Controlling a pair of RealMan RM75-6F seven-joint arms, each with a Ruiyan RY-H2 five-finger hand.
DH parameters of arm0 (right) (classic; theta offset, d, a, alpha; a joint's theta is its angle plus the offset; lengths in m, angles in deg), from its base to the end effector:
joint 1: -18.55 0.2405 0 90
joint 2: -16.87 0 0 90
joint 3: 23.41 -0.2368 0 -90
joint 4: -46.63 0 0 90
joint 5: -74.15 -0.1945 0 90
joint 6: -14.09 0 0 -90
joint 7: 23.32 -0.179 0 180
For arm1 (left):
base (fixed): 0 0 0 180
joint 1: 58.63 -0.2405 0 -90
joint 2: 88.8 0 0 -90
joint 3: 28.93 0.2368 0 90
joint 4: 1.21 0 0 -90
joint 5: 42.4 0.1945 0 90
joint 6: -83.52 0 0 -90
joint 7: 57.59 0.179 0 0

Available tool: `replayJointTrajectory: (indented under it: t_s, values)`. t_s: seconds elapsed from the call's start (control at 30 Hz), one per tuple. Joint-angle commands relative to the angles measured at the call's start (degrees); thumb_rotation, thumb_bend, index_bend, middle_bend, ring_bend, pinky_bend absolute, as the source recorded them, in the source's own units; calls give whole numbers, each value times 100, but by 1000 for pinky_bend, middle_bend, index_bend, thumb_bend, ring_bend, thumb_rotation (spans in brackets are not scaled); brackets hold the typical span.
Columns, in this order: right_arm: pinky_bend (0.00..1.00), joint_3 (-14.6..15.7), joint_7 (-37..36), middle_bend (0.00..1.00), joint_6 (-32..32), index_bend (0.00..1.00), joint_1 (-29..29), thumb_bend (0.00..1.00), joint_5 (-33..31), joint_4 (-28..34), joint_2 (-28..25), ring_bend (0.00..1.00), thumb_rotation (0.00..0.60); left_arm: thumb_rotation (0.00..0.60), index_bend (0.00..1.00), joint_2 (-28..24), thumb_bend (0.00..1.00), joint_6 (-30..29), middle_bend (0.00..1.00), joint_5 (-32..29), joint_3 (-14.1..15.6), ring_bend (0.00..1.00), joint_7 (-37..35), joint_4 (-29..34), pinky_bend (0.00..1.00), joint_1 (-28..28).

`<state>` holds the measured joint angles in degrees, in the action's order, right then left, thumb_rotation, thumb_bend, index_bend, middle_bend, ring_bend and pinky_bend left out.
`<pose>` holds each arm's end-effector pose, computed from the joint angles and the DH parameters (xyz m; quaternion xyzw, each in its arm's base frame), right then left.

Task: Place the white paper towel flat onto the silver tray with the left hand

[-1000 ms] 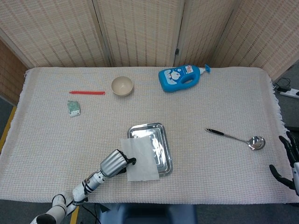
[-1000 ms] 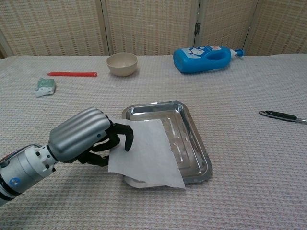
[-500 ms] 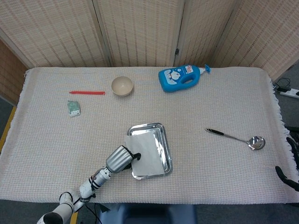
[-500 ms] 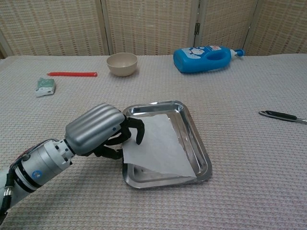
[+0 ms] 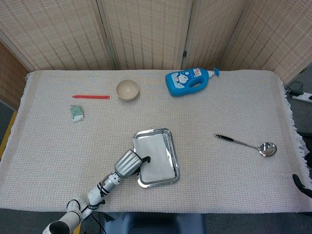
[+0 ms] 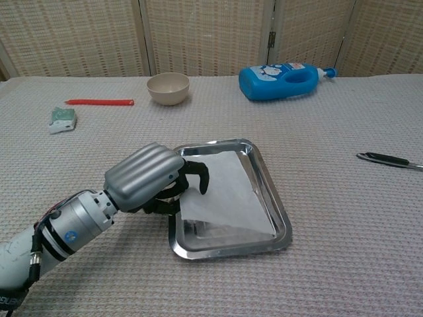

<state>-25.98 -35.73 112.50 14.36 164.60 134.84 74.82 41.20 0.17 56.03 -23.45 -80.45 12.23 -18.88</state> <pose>-0.3017 -0.1628 0.2325 0.5459 -0.3531 0.4378 0.6210 -0.1065 0.3069 -0.1127 -0.7635 -0.2065 -0.5366 0.2941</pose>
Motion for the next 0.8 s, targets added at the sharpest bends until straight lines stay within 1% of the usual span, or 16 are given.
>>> replayJointTrajectory:
  t_s: [0.03, 0.13, 0.2, 0.33, 0.4, 0.67, 0.8]
  values:
    - [0, 1, 5, 0, -11, 0, 3, 362, 17, 1, 1, 0, 600, 600, 384, -1, 597, -62, 1000, -13, -10, 1000, -12, 10, 1000, 0]
    - [0, 1, 22, 0, -8, 0, 2, 363, 44, 11, 7, 0, 600, 600, 326, -16, 494, -135, 1000, -2, 7, 1000, -17, 33, 1000, -11]
    - [0, -1, 34, 0, -3, 0, 0, 362, 59, 18, 11, 0, 600, 600, 311, -32, 454, -157, 1000, 0, 12, 1000, -10, 54, 1000, -12]
    - [0, -6, 57, 0, 8, 0, -4, 363, 86, 30, 19, 0, 600, 600, 293, -80, 336, -182, 1000, 1, 21, 1000, 54, 120, 1000, -10]
    - [0, -10, 55, 0, 9, 0, -7, 363, 90, 32, 17, 0, 600, 600, 290, -105, 293, -205, 1000, 8, 29, 1000, 94, 169, 1000, -9]
    - [0, -11, 30, 0, 5, 0, -8, 363, 125, 28, 11, 0, 600, 600, 285, -284, 248, -329, 1000, 46, 65, 1000, 388, 473, 1000, -54]
    - [0, 17, 70, 0, 35, 0, -13, 363, 221, 49, 18, 0, 600, 600, 273, -386, 224, -300, 1000, 29, 42, 1000, 728, 732, 1000, -73]
